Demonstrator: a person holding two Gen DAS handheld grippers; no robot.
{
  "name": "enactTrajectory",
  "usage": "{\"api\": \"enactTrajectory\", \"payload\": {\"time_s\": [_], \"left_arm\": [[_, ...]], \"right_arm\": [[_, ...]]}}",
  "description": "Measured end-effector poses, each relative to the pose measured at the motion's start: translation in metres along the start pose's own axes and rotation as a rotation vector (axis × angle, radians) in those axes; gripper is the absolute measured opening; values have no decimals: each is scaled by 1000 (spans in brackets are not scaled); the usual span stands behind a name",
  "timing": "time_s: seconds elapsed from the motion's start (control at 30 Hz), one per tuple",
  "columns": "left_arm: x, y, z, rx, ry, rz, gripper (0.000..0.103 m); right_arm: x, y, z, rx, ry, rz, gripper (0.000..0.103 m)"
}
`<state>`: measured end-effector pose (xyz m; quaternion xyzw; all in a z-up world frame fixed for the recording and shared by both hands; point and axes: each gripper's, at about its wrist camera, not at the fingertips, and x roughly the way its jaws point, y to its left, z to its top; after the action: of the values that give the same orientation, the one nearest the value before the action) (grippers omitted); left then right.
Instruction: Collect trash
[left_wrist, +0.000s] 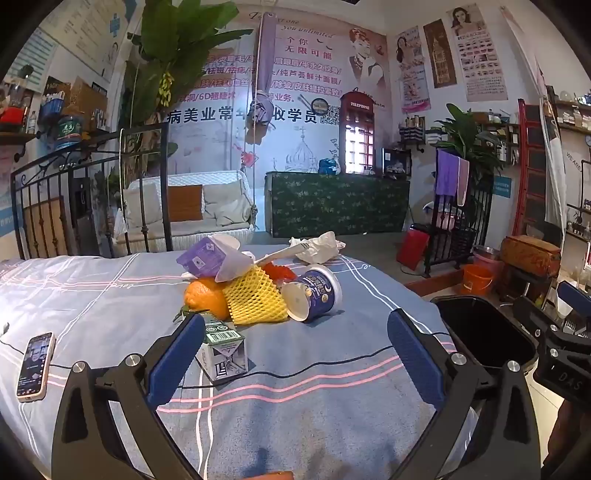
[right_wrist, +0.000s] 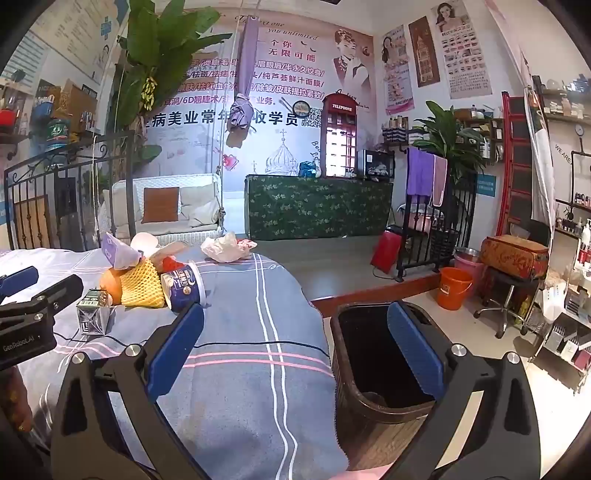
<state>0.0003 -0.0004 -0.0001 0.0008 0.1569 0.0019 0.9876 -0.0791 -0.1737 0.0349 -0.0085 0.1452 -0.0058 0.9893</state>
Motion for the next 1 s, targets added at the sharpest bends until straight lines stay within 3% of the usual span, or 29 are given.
{"api": "enactTrajectory", "payload": {"time_s": [1.0], "left_arm": [[-3, 0, -1, -13, 3, -7, 98]], "right_arm": [[6, 2, -3, 22, -8, 11, 98]]}}
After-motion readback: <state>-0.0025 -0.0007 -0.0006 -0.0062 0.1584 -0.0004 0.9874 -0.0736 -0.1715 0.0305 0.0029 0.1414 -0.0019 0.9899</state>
